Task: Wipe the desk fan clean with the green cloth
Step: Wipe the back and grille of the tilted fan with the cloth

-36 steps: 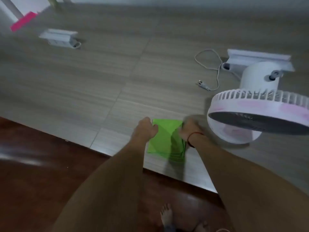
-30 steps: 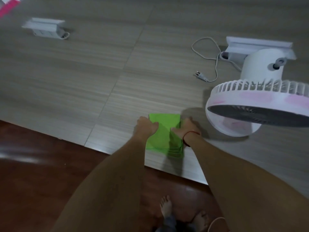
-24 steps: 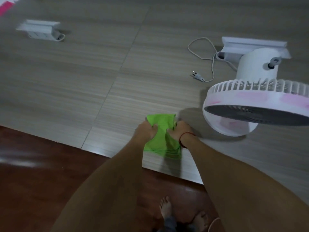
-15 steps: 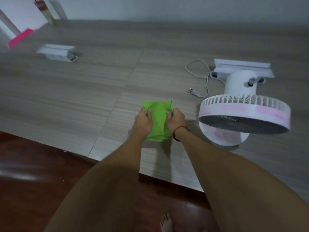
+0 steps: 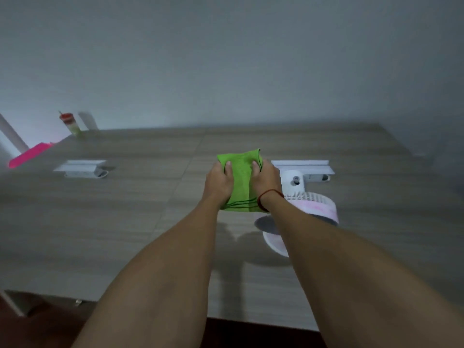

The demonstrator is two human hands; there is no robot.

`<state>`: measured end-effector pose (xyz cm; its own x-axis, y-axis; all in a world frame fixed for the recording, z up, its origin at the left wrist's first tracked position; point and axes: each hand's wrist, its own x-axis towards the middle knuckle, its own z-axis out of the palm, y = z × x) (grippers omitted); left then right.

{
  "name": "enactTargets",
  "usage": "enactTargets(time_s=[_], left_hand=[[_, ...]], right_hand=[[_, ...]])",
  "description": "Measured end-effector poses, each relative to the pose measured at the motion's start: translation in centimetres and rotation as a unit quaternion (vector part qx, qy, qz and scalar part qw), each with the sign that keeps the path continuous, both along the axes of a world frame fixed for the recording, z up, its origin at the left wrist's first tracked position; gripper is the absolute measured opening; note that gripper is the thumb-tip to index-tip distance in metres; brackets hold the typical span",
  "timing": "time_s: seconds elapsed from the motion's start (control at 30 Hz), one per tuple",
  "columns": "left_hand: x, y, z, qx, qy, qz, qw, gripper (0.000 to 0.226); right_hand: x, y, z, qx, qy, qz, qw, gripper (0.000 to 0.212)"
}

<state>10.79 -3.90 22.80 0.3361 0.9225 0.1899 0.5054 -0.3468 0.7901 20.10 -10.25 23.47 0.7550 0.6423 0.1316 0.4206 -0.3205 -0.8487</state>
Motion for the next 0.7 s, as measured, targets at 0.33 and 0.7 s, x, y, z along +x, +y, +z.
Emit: enactTargets(time_s=[0.33, 0.7], left_hand=[[8.6, -8.5, 0.9, 0.076, 0.088, -0.113, 0.987, 0.040], [8.1, -7.9, -3.3, 0.009, 0.202, -0.128, 0.971, 0.050]], right_hand=[[8.5, -10.8, -0.3, -0.038, -0.046, -0.115, 0.992, 0.035], [8.1, -13.3, -5.4, -0.174, -0.050, 0.035, 0.983, 0.064]])
